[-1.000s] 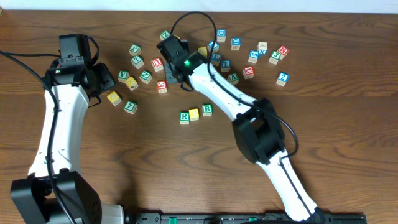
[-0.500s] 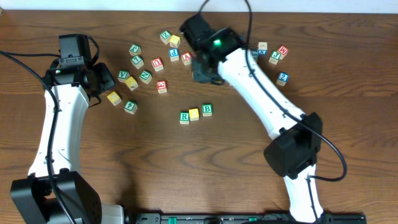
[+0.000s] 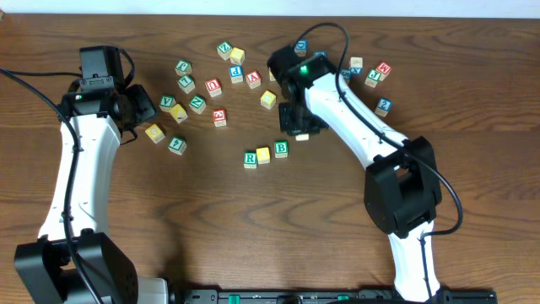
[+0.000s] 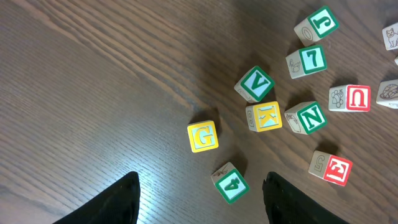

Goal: Spell out ROBOT

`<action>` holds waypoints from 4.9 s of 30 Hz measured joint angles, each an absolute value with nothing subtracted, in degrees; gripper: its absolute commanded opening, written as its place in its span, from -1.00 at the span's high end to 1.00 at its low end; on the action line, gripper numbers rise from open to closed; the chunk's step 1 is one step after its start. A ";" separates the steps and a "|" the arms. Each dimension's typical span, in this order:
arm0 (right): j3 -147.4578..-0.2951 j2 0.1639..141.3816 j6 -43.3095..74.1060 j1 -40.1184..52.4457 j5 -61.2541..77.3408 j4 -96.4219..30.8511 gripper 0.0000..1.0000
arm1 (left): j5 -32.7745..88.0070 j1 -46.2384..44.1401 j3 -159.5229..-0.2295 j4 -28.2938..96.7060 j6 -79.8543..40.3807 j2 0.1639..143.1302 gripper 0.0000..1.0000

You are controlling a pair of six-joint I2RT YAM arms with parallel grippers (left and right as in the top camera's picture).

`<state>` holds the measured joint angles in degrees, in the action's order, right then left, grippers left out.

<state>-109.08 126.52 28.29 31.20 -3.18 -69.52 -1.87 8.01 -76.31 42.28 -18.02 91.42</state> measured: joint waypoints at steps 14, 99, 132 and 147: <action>-96.92 126.45 29.54 31.79 -1.19 -56.66 0.56 | -1.87 8.01 -76.31 42.17 -18.02 91.42 -0.25; -101.95 133.12 23.77 22.41 -5.15 -27.09 0.46 | -1.85 7.99 -76.31 39.94 -18.00 94.04 -0.25; -99.96 112.88 23.62 22.37 -0.97 -64.31 0.59 | -1.83 7.99 -76.31 39.81 -18.02 94.04 -0.25; -82.17 113.21 26.79 23.40 0.56 -49.32 0.45 | -1.83 7.97 -76.31 39.83 -18.02 94.04 -0.25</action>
<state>-82.17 113.21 26.79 23.40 0.56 -49.32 -1.83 7.97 -76.31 39.83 -18.02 94.04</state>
